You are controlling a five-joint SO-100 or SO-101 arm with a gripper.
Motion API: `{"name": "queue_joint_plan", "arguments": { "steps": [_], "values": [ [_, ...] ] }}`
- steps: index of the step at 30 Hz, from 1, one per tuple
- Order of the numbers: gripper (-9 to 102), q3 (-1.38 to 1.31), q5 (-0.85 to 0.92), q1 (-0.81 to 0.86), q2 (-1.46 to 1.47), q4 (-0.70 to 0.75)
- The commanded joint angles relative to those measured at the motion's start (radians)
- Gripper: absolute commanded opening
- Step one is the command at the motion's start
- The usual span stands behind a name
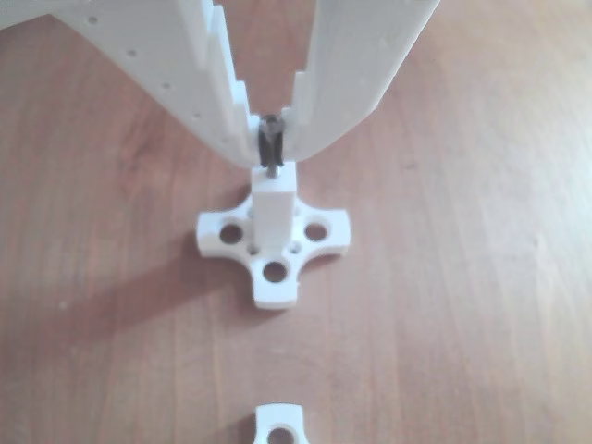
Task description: Grab the screw and set it in the hole.
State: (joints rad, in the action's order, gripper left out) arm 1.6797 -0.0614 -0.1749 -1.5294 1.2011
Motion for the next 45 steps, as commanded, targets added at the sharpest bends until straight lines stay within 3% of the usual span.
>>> {"name": "queue_joint_plan", "arguments": {
  "steps": [1,45],
  "values": [
    [-4,-0.017,0.006,0.002,-0.015,-0.002],
    [1,-0.028,0.003,0.003,-0.017,0.028]
  ]
}}
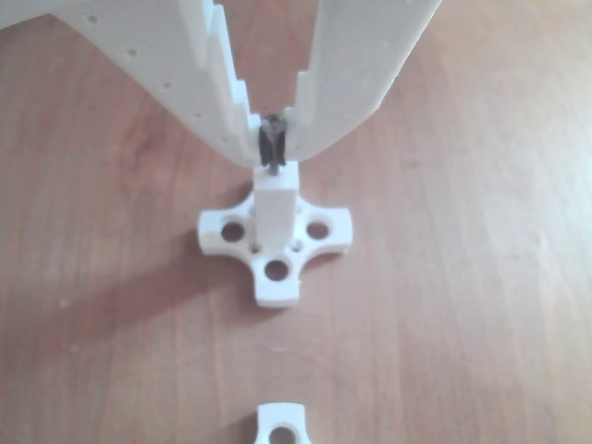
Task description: Grab the screw and set it in the hole.
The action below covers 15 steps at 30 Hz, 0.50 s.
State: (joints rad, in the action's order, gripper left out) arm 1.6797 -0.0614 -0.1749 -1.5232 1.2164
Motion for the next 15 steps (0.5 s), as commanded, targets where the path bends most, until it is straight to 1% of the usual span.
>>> {"name": "queue_joint_plan", "arguments": {
  "steps": [1,15],
  "values": [
    [1,-0.028,0.002,0.003,-0.023,0.012],
    [4,-0.032,-0.008,0.0,-0.026,0.02]
  ]
}}
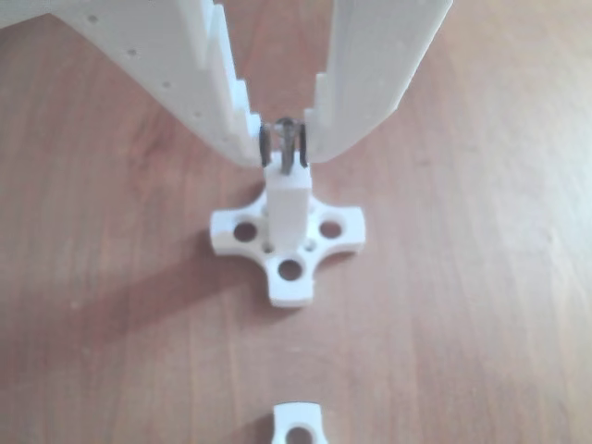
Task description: Grab the screw and set it in the hole.
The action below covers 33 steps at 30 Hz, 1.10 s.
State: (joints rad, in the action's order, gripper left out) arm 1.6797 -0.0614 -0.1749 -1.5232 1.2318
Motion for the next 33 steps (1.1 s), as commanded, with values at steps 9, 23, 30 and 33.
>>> {"name": "queue_joint_plan", "arguments": {
  "steps": [9,23,30,33],
  "values": [
    [6,-0.041,-0.009,-0.002,-0.028,0.023],
    [11,-0.071,-0.017,-0.002,-0.028,0.051],
    [12,-0.086,-0.015,-0.002,-0.021,0.046],
    [13,-0.091,-0.014,0.002,-0.018,0.043]
  ]
}}
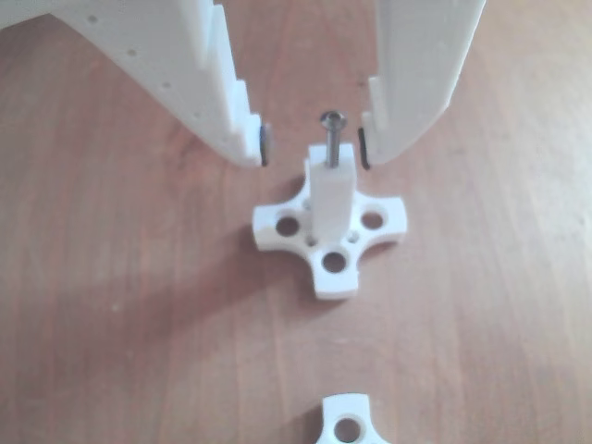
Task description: Grab the screw and set it in the hole.
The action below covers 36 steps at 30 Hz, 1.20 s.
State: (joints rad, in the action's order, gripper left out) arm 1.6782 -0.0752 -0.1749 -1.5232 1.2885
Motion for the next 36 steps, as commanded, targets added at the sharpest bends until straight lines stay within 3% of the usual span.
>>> {"name": "queue_joint_plan", "arguments": {
  "steps": [1,16,36],
  "values": [
    [13,-0.092,0.0,0.005,-0.018,-0.014],
    [21,-0.127,0.006,0.014,-0.031,0.055],
    [23,-0.121,0.025,0.061,-0.161,0.15]
  ]
}}
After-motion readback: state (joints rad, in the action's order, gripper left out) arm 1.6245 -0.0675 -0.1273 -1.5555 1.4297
